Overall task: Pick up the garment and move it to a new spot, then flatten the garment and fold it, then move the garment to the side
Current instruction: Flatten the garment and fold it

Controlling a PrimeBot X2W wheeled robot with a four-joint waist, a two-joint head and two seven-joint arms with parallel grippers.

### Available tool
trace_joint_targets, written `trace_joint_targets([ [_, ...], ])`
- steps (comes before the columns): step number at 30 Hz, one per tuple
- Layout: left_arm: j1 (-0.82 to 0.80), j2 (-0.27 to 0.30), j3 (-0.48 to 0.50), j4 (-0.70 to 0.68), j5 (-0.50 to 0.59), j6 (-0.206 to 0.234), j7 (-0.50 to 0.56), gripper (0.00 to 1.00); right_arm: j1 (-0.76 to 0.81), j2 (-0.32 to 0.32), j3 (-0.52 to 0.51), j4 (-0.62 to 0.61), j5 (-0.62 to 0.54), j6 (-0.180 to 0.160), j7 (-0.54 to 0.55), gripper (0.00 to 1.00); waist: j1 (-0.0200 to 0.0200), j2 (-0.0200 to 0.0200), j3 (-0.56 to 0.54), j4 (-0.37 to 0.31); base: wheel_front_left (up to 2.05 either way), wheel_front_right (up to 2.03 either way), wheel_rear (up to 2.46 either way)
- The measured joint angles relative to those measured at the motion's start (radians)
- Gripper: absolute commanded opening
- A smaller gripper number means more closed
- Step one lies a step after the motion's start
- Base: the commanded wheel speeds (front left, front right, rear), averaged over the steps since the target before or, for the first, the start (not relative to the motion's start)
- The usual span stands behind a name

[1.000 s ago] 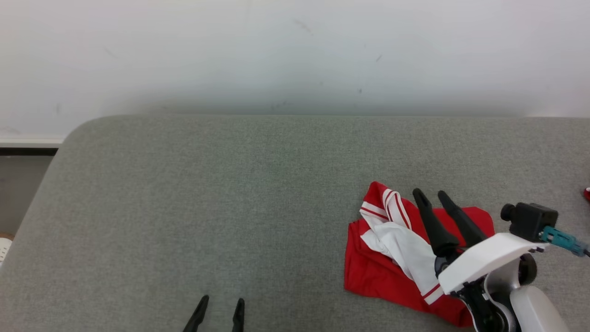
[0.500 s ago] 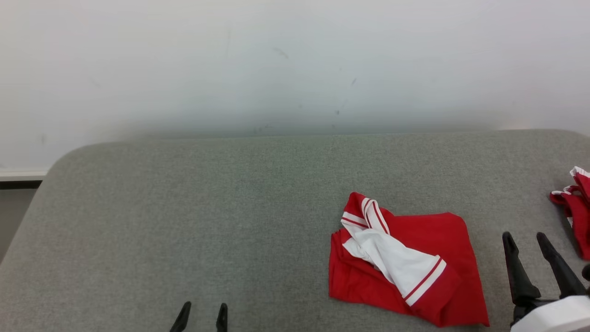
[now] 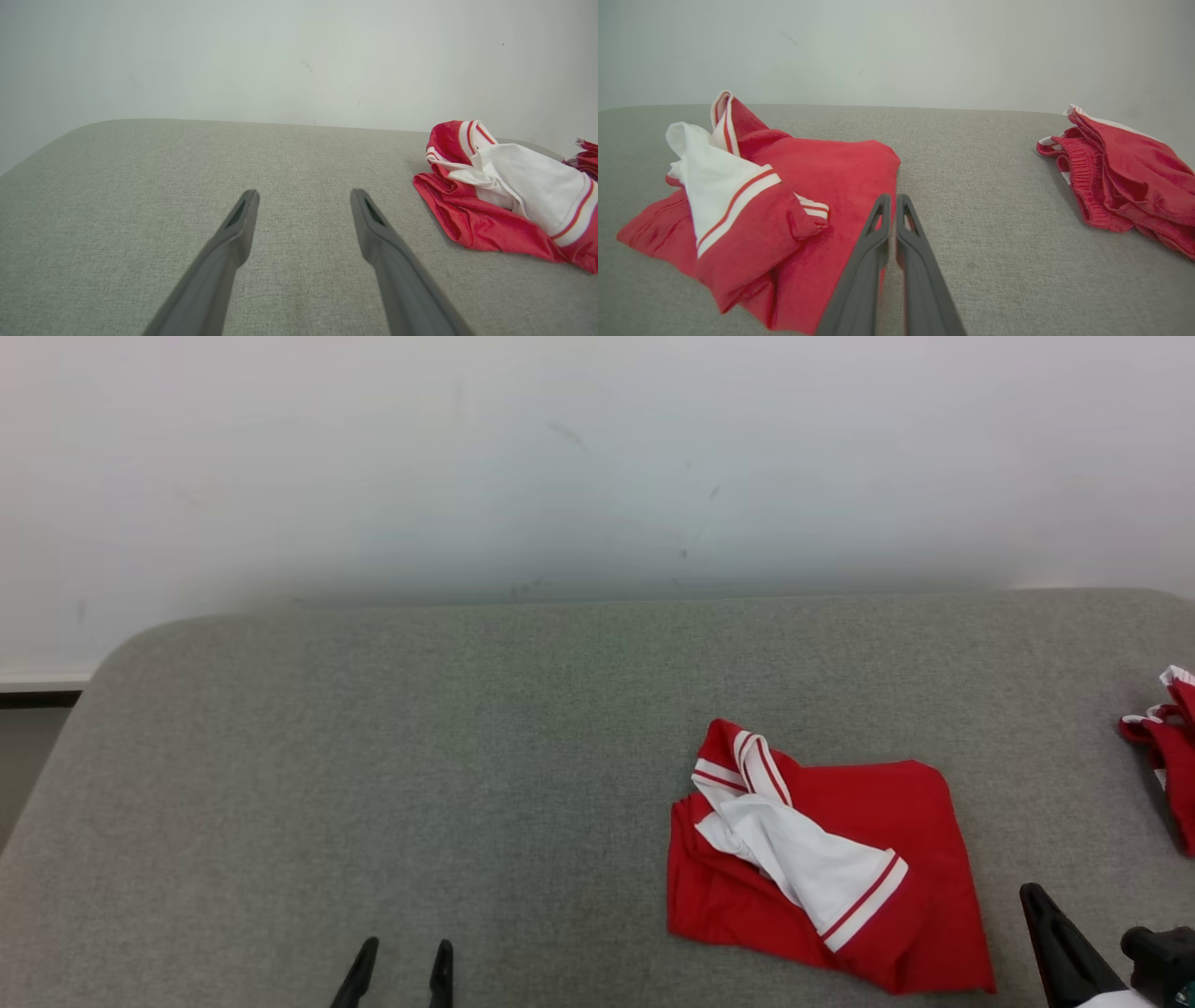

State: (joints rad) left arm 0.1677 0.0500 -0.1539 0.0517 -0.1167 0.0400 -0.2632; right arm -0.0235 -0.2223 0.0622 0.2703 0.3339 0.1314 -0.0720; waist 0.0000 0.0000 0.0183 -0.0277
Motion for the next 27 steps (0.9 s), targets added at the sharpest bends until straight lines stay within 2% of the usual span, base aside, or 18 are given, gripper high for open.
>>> trace_joint_targets([
  [12, -0.030, 0.000, 0.002, -0.006, 0.004, -0.005, 0.000, 1.00, -0.125, 0.030, 0.137, 0.223, 0.000, 0.000, 0.004, 0.00, 0.0000, 0.0000, 0.056, 0.049, 0.00, 0.00, 0.00],
  [27, -0.045, 0.000, -0.010, 0.002, -0.008, 0.002, 0.000, 1.00, -0.269, 0.122, 0.489, 0.299, 0.032, 0.000, -0.021, 0.00, 0.0000, 0.0000, 0.058, 0.104, 0.00, 0.00, 0.00],
])
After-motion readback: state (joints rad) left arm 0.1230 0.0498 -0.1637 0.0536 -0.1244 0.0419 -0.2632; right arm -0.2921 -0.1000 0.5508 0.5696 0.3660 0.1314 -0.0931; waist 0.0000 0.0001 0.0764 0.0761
